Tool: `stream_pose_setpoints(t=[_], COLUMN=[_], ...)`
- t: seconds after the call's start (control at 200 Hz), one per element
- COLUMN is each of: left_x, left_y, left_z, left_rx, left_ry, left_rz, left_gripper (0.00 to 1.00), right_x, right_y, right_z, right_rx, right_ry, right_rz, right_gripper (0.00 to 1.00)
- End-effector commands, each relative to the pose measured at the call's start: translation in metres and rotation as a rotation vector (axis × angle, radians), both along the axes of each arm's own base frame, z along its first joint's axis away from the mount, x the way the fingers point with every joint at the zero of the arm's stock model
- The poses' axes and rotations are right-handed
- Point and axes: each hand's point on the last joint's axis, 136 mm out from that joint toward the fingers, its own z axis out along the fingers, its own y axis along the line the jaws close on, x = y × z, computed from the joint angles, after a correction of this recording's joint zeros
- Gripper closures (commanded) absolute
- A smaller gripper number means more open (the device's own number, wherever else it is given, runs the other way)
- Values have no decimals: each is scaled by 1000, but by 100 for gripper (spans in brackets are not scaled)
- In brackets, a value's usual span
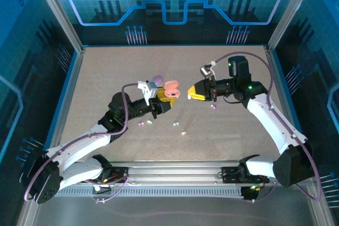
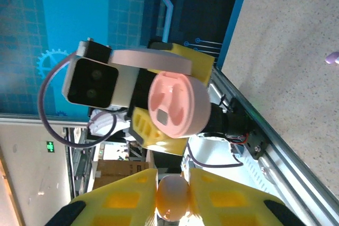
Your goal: Insert wireless bluetooth earbuds into charging case
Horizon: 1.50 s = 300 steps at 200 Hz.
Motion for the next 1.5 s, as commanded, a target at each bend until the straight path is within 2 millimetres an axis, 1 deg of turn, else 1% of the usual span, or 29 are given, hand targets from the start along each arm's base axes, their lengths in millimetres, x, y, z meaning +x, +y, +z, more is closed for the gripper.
stream_pose_setpoints(t=[0.0, 0.05, 0.16, 0.32, 0.615, 0.845, 0.991, 1.106, 1.211, 1.296, 1.391, 1.496], left_x=[1, 2, 2, 2, 3, 4, 4, 5, 3, 2, 0, -2], left_y=[1, 0, -2, -6, -12, -12, -12, -12, -14, -16, -17, -18], left_z=[3, 2, 4, 2, 0, 0, 2, 4, 6, 6, 8, 8], left_rx=[-2, 2, 6, 20, 37, 43, 38, 31, 17, 11, 2, 4], left_ry=[-60, -69, -86, -96, -115, -134, -140, -144, -149, -156, -171, -183], left_rz=[4, 6, 8, 5, -4, 1, 4, 5, -3, -9, -15, -23], left_gripper=[68, 68, 68, 68, 68, 68, 68, 68, 68, 68, 68, 68], right_x=[0, 2, 11, 17, 16, 13, 11, 10, 8, 3, -3, -6], right_y=[-2, -1, -2, 7, 17, 25, 25, 25, 24, 22, 21, 21], right_z=[14, 15, 10, 9, 10, 17, 21, 19, 19, 14, 24, 34], right_rx=[27, 25, 2, 36, 71, 108, 115, 109, 80, -18, -79, -84], right_ry=[1, 7, 49, 89, 155, 169, 160, 155, 111, 22, -118, -191], right_rz=[-20, -41, -116, -158, -164, -151, -150, -150, -160, -190, -206, -211], right_gripper=[77, 77, 77, 76, 76, 76, 76, 76, 76, 76, 76, 76])
